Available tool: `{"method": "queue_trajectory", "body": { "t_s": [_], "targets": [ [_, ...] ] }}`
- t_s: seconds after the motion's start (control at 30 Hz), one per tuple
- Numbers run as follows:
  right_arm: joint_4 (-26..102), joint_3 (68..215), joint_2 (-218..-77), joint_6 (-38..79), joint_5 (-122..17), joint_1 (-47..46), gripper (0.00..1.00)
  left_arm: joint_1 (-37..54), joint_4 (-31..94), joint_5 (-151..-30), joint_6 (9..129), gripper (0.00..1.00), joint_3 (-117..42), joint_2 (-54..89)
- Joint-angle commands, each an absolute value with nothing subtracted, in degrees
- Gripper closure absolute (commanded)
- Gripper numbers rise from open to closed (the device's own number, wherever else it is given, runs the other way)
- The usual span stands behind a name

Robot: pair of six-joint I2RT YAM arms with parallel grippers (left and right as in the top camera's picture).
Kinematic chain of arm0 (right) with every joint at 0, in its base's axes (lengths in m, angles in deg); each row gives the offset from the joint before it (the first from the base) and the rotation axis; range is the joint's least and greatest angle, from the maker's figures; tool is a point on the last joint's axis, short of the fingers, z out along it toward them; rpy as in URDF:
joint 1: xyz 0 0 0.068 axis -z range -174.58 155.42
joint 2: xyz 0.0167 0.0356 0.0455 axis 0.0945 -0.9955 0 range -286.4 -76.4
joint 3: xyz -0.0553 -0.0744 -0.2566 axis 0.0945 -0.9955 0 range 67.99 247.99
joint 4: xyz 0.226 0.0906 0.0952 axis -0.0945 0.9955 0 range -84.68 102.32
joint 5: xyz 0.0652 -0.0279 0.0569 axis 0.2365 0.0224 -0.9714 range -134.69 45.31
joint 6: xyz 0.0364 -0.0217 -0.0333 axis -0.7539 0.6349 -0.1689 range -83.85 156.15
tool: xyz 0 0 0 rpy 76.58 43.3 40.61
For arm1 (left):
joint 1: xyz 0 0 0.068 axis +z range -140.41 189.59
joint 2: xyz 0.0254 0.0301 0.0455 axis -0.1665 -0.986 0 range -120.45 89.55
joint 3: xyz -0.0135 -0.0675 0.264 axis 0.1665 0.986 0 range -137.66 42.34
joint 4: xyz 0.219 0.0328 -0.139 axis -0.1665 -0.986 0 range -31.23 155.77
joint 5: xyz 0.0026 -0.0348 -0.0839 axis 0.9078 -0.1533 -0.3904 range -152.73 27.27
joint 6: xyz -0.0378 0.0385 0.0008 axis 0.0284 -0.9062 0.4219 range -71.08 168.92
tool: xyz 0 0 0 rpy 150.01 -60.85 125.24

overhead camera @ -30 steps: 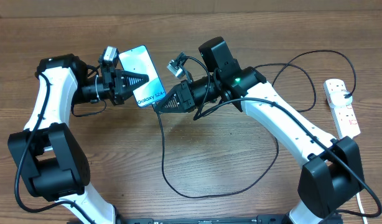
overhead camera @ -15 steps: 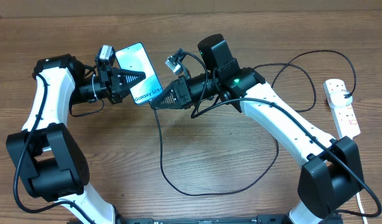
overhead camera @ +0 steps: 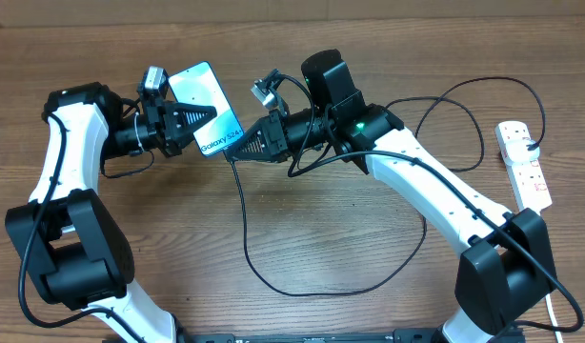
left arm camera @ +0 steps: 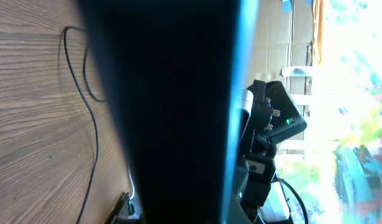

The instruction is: Plug charger to phone and switch on socket

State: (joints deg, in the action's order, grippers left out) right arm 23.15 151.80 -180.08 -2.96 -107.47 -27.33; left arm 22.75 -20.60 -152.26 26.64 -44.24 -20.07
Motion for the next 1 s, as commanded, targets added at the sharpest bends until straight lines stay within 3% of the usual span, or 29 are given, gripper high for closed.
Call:
{"method": "queue_trajectory", "body": {
  "t_s": [0.0,0.07,0.1,0.13,0.37,0.57,0.77,0.97],
  "targets": [
    [18.78,153.5,-180.02,-2.81,-98.25,-26.63,0.93,19.89,-21.45,-150.97,24.47,0.96,-43.7,-18.65],
    [17.14,153.5,-180.02,-1.91,-98.32,-26.59,0.34,19.89,-21.86,-150.65,24.45,0.96,-43.7,-18.65],
    [16.87,153.5,-180.02,-1.39,-98.42,-26.41,0.12,19.89,-22.15,-150.63,24.45,0.96,-43.7,-18.65],
    [16.79,153.5,-180.02,-0.95,-98.77,-26.22,0.1,19.89,-22.3,-150.63,24.45,0.96,-43.7,-18.65],
    [17.81,153.5,-180.02,1.21,-104.81,-23.92,0.1,19.63,-22.45,-148.92,24.45,0.96,-43.7,-18.65],
    [22.03,153.5,-180.02,2.17,-105.9,-23.59,0.32,17.82,-22.21,-146.95,24.45,0.96,-43.7,-18.65],
    [30.82,153.5,-180.02,5.21,-105.83,-24.21,0.33,17.31,-21.06,-147.94,24.52,0.96,-43.7,-18.65],
    [35.28,153.5,-180.02,5.19,-105.88,-24.25,0.45,17.31,-20.66,-147.89,24.5,0.96,-43.7,-18.65]
  ]
}}
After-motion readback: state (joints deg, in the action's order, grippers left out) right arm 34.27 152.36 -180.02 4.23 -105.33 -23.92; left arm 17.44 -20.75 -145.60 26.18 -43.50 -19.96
